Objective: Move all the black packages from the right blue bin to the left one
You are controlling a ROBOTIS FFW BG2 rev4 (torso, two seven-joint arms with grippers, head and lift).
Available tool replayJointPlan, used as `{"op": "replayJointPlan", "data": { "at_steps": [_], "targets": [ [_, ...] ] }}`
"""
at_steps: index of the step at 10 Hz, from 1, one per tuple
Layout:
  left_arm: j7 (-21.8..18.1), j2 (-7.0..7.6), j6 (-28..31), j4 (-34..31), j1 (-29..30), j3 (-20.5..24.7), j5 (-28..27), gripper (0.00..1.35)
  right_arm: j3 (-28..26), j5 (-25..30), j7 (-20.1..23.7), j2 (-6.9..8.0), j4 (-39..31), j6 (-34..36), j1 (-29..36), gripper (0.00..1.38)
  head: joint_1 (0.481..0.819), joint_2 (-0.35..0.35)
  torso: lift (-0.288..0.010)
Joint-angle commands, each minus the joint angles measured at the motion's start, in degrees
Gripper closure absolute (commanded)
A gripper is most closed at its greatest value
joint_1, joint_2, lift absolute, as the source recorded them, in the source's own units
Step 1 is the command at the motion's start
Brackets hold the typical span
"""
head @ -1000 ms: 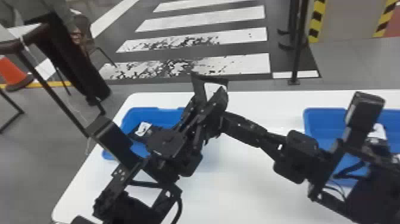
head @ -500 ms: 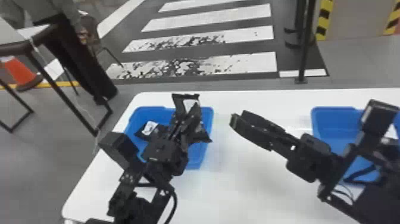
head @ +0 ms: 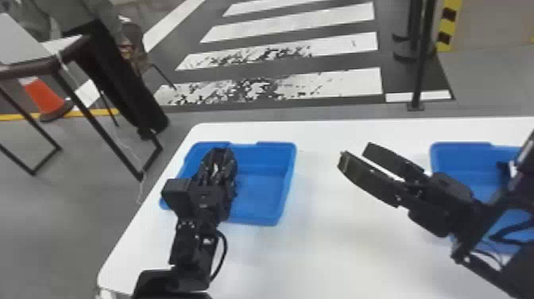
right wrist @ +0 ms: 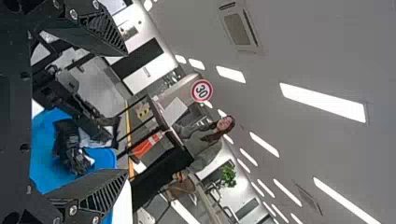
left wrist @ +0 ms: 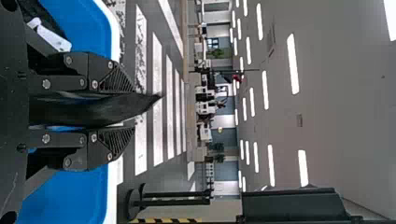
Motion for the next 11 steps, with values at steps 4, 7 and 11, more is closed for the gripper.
{"op": "replayJointPlan", "data": {
  "at_steps": [4, 7, 11],
  "targets": [
    [-0.6, 1.28, -3.7, -7.4, 4.3, -6.0, 6.1, 0.23, -15.7, 17.6, -2.6, 1.76, -2.1, 9.9, 2.8, 0.13, 0.686, 0.343, -0.176],
    [-2.5, 2.24, -5.0, -13.8, 9.7, -10.6, 9.1, 0.23, -25.3, 26.4, -12.0, 3.96, -9.4, 22.7, 6.3, 0.13, 0.695, 0.155, -0.176],
    [-4.6, 3.12, -2.2, -16.0, 12.2, -14.2, 12.6, 0.23, -26.3, 32.3, -26.5, 5.19, -10.4, 28.8, 8.9, 0.15, 0.695, -0.011, -0.176]
  ]
}}
